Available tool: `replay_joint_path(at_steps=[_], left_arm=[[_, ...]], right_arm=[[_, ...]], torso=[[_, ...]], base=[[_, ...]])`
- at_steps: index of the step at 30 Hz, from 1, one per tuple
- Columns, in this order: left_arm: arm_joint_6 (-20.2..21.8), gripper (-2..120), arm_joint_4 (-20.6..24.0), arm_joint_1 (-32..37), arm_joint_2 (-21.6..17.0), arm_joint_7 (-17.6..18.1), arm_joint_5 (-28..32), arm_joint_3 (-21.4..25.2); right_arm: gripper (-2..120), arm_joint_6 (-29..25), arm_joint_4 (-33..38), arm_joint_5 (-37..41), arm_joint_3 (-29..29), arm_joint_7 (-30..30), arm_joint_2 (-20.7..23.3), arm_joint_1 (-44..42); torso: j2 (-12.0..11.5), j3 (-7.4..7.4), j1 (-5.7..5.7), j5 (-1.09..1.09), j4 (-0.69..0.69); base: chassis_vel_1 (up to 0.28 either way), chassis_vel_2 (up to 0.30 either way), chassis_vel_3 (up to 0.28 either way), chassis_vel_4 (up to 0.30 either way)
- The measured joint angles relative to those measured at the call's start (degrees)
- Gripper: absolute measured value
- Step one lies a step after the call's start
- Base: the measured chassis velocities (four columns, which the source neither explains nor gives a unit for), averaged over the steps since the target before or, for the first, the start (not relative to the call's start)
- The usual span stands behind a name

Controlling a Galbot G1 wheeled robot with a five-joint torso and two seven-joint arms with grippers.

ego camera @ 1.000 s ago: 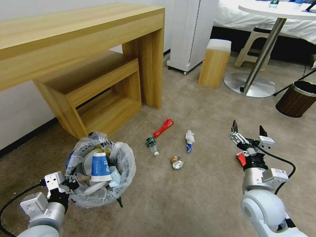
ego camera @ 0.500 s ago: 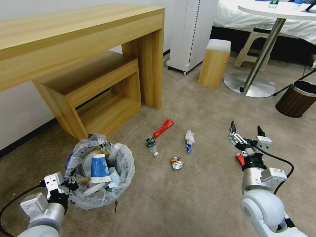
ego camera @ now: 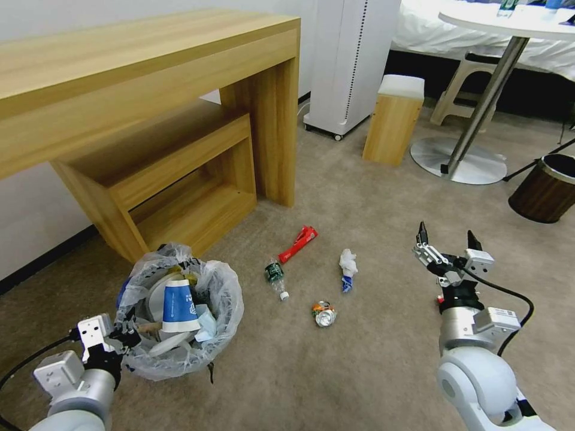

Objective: Pick up the trash bin and place the garbage on the floor into it.

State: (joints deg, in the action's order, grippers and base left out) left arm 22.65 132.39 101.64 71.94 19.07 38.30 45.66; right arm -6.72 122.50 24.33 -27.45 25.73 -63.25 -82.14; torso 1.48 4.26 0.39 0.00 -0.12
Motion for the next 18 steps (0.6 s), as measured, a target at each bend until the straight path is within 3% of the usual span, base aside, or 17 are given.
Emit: replay_joint_path(at_steps=[10, 18], left_arm=[[0.2, 0, -0.4, -0.2, 0.1, 0.2, 0.3, -0.1], [4.2, 0, 0.4, 0.3, -1.6, 0.8, 3.2, -0.1]], right_arm=[[100, -0.1, -0.4, 0.1, 0.2, 0.0, 0.6, 0.4], [100, 0.0, -0.4, 0.4, 0.5, 0.0, 1.1, 0.8]], torso=[[0.0, -0.01, -0.01, 0.0, 0.0], [0.0, 0.0, -0.01, 0.0, 0.0]], base=[[-0.005, 0.003, 0.006, -0.007], [0.0, 0.0, 0.0, 0.0]])
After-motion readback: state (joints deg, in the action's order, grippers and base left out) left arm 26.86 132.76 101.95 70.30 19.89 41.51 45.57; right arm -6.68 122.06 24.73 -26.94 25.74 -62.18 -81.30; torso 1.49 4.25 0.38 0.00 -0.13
